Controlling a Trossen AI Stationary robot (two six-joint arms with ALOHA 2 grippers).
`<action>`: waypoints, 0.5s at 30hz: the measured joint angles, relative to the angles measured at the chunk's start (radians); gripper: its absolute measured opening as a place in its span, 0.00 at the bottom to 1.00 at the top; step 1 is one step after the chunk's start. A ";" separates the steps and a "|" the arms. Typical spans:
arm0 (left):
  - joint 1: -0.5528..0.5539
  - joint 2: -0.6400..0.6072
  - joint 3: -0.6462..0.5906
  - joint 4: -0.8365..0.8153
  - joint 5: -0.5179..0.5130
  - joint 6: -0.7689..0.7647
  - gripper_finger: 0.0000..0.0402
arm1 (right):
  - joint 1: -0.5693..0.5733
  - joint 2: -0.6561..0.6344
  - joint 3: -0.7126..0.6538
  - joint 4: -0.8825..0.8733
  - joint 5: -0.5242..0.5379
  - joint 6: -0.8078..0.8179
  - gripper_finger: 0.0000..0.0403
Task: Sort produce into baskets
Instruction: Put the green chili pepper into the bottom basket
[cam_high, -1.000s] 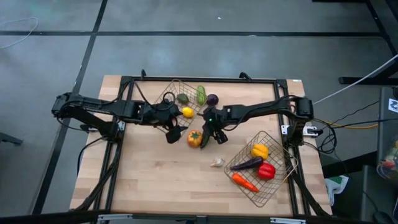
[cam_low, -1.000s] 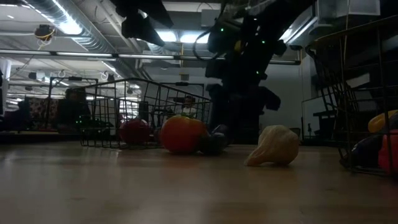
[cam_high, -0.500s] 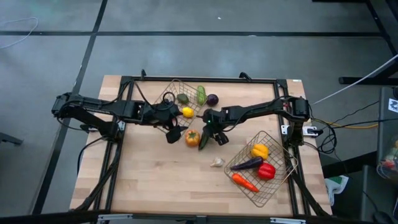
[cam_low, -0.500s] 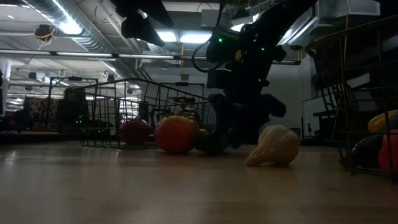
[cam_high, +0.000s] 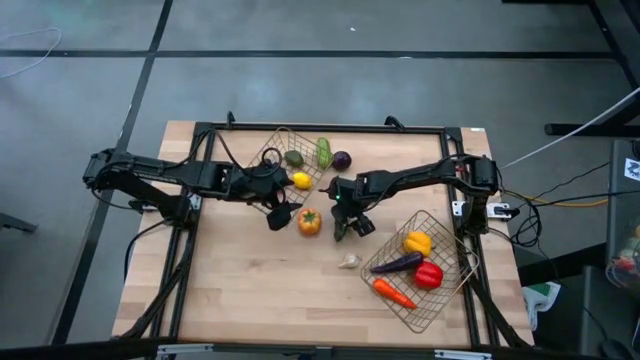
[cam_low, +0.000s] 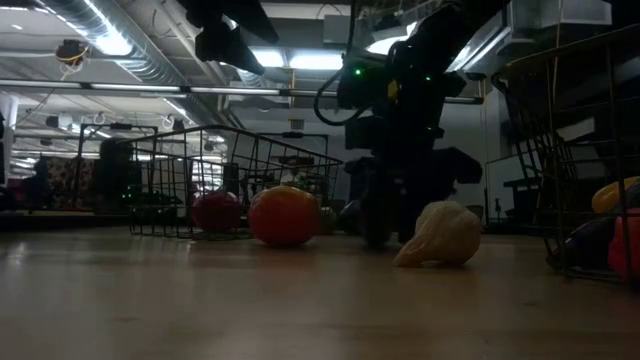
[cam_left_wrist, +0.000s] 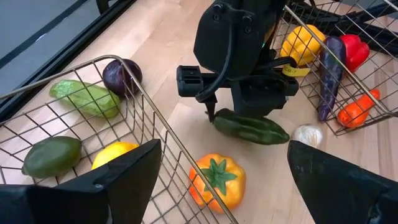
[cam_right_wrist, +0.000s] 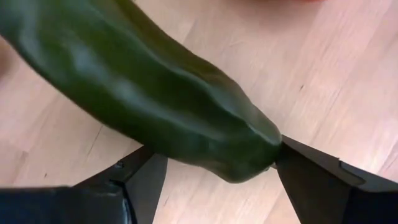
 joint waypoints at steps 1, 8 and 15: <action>0.000 0.000 0.000 0.000 0.000 0.000 0.85 | 0.000 0.000 0.000 -0.002 0.000 0.000 0.71; 0.000 0.000 0.000 0.000 0.000 0.000 0.85 | 0.000 0.000 0.000 0.004 0.000 0.001 0.71; 0.000 0.000 0.000 0.000 0.000 0.000 0.85 | 0.000 0.000 0.000 0.005 0.000 0.006 0.66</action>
